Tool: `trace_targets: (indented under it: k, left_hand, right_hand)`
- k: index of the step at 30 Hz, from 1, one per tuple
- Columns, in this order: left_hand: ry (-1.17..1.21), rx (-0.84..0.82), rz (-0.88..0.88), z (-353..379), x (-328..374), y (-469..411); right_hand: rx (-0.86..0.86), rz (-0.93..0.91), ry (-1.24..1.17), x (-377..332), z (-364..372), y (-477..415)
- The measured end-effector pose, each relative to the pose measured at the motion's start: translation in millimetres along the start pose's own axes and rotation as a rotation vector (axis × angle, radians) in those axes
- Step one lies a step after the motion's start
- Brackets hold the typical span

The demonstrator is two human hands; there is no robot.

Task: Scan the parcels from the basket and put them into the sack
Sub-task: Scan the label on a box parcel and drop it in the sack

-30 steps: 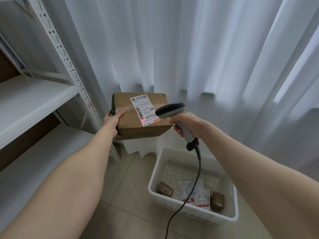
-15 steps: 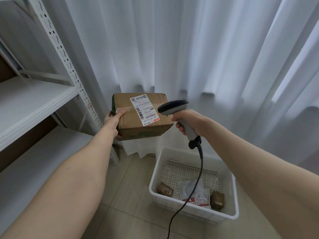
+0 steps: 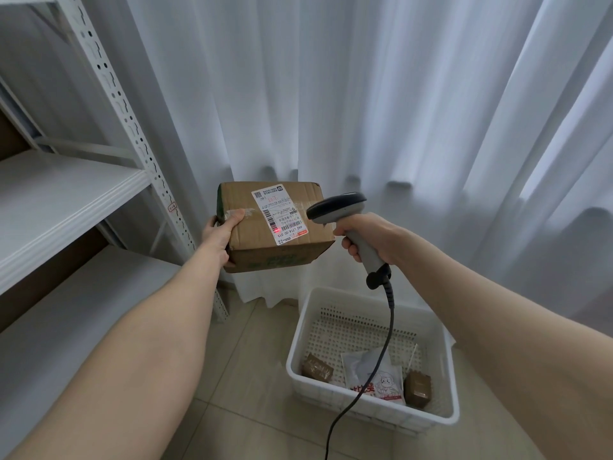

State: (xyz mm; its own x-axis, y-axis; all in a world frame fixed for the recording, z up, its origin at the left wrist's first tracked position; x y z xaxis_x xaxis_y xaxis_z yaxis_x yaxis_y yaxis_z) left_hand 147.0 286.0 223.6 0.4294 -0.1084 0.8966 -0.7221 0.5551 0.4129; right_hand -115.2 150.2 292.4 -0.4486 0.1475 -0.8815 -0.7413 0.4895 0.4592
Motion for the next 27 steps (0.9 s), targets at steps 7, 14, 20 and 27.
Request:
trace_targets:
  k: [7,14,20,27]
  left_hand:
    - [-0.001,0.011,0.001,-2.0,1.9,-1.8]
    - [-0.006,0.011,-0.007,-4.6,1.0,-2.1]
    - [-0.013,-0.001,-0.018,-9.9,-2.0,-2.9]
    - [-0.003,-0.004,-0.027,-15.9,-1.7,-1.9]
  right_hand:
    - [0.017,-0.013,-0.054,-0.5,1.7,-0.8]
    - [-0.01,-0.017,-0.052,-1.1,5.3,-0.5]
    - [-0.007,-0.006,-0.027,4.3,13.5,-2.0]
    - [0.019,-0.02,-0.043,6.3,18.7,-2.3]
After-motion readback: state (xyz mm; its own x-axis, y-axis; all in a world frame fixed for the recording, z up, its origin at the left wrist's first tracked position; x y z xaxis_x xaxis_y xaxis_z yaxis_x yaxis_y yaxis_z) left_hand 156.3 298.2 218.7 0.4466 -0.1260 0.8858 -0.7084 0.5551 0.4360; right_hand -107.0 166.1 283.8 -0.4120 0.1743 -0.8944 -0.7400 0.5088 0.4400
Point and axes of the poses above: each hand's wrist, its own y-axis away from the middle knuckle, its own z-axis out of the palm, x = y × z, the point moved 6 cm from there along -y, towards the middle knuckle, and after that the axes turned 6 degrees about -x, right-handed, at the moved point
